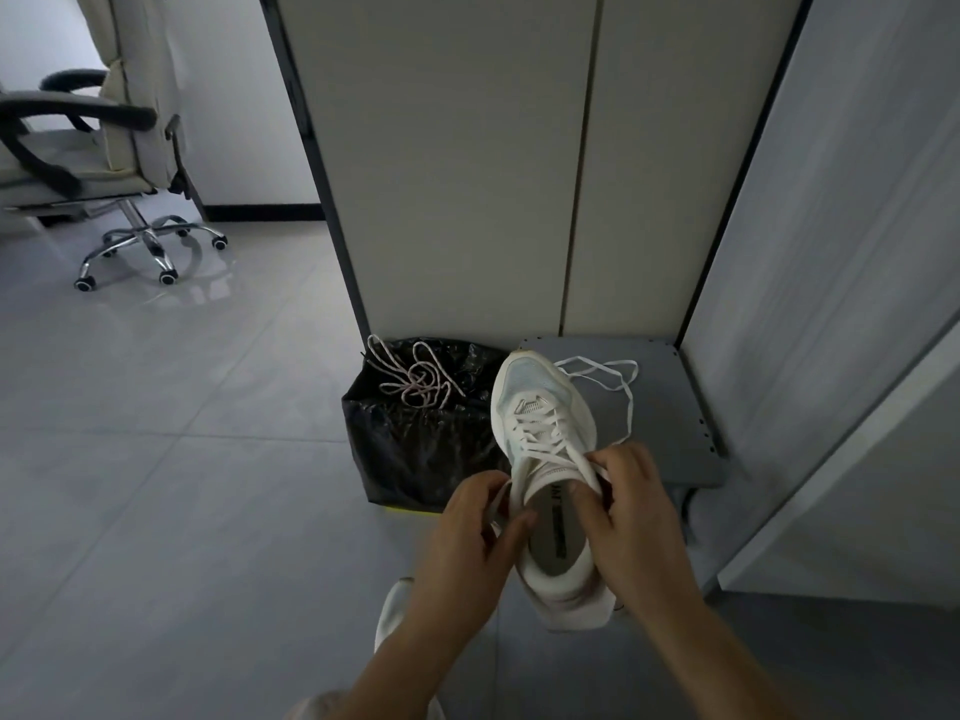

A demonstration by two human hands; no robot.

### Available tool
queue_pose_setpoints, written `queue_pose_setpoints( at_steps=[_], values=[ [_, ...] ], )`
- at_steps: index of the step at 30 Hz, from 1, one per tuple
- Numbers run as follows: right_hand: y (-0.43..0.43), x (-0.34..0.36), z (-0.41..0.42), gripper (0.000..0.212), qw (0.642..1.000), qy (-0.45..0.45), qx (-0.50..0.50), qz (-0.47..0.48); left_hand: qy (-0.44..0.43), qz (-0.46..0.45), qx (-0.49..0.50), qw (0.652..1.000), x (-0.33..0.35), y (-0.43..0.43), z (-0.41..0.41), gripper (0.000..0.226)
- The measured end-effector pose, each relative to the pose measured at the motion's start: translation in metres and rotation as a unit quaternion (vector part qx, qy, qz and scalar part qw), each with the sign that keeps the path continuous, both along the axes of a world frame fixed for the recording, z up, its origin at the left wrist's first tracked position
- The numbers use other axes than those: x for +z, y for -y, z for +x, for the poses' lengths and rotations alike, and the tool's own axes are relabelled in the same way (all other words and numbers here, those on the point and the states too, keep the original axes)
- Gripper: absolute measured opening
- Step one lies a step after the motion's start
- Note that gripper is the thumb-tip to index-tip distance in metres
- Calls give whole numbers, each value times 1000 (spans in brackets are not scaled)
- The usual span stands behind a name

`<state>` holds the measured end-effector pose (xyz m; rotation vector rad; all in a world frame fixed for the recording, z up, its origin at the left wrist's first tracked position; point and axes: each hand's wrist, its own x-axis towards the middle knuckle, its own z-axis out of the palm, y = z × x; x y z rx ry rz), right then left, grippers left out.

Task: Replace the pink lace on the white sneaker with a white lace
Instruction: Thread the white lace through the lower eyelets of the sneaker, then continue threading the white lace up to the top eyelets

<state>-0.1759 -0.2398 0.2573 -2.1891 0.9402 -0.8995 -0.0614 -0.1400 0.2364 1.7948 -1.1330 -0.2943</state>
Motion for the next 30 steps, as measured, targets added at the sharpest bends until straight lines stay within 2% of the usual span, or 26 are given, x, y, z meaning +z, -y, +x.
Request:
queue_pose_setpoints(
  at_steps=[4,7,9,12,14,16,19,21,25,28,30],
  values=[
    [-6,-1,-6,16,1000,-6,13,-9,-57,33,12,998,-4,-1,-9,39],
    [-10,-2,-9,14,1000,-10,24,-10,-56,50,15,997,-3,-4,-13,43],
    [-10,-2,-14,13,1000,-6,24,-10,-85,35,-9,996,3,-6,-15,39],
    [0,1,-23,11,1000,2,-6,12,-211,-4,-37,977,10,-6,-15,28],
    [16,4,-28,10,999,11,-35,23,-245,20,-17,969,7,0,-8,18],
    [38,5,-29,12,997,18,-60,39,-210,84,15,974,-4,16,6,13],
    [79,-1,-29,19,993,23,-97,58,-72,199,32,977,-19,62,27,20],
    [100,-9,-27,22,990,22,-124,68,11,219,24,975,-20,99,37,31],
    [123,-14,-24,25,984,0,-171,57,106,217,-18,970,-21,166,46,60],
    [139,-14,-17,29,978,-30,-197,63,180,292,-79,936,-43,201,58,72],
    [147,-21,-13,28,973,-57,-214,68,269,353,-98,891,-57,210,63,56]
  ],
)
